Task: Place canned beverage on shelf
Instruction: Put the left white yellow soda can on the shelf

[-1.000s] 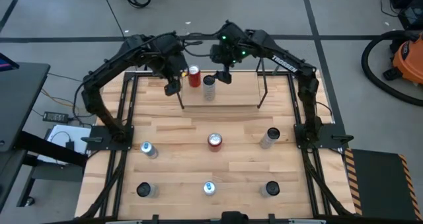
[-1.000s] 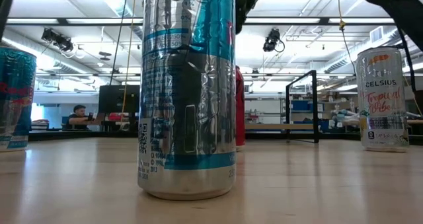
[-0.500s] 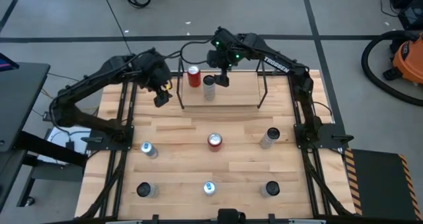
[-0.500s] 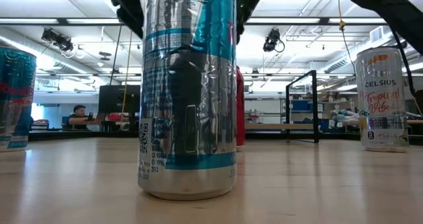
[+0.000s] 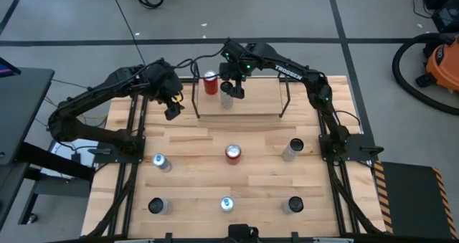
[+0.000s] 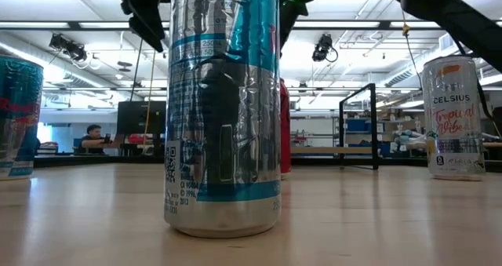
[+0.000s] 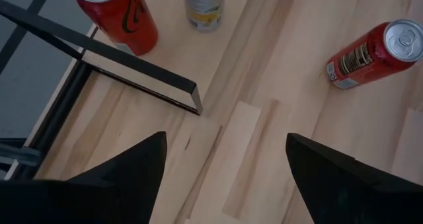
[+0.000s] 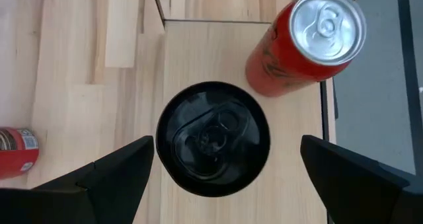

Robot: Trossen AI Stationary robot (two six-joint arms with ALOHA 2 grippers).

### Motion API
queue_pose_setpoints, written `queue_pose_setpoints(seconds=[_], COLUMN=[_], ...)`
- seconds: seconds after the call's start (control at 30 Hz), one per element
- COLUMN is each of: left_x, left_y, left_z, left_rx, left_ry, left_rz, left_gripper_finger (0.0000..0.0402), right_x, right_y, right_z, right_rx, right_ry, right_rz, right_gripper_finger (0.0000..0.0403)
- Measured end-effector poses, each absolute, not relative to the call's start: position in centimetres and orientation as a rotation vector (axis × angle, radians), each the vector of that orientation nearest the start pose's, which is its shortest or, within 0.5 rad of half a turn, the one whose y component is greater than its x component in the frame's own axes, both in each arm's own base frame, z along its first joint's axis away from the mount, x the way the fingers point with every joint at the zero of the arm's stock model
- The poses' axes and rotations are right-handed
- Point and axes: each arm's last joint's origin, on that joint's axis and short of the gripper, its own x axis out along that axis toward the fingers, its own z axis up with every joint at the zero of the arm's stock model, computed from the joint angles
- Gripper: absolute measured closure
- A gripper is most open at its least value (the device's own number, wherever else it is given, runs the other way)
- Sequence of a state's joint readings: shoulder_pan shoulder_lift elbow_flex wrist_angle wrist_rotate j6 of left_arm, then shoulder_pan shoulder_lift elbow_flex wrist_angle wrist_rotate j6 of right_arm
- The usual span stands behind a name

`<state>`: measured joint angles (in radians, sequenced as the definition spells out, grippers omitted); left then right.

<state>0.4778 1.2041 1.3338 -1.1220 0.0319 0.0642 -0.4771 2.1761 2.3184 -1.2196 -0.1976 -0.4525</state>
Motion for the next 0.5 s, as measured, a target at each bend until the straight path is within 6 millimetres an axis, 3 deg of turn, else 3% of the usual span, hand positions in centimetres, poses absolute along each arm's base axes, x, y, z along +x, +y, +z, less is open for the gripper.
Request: queue_pose_setpoints(seconds=[0.5], left_x=[19.01], left_y=[9.74], left_z=[36.06], left_rx=[-0.192], left_ry=[0.973], left_rz=[0.377], left_gripper_finger=[0.0090], right_x=[40.37], right_y=[-19.87], right_z=[32.76], right_rx=[-0.042], right_ry=[1.046], right_rz=[-0.007], right_gripper_finger=[0.0096])
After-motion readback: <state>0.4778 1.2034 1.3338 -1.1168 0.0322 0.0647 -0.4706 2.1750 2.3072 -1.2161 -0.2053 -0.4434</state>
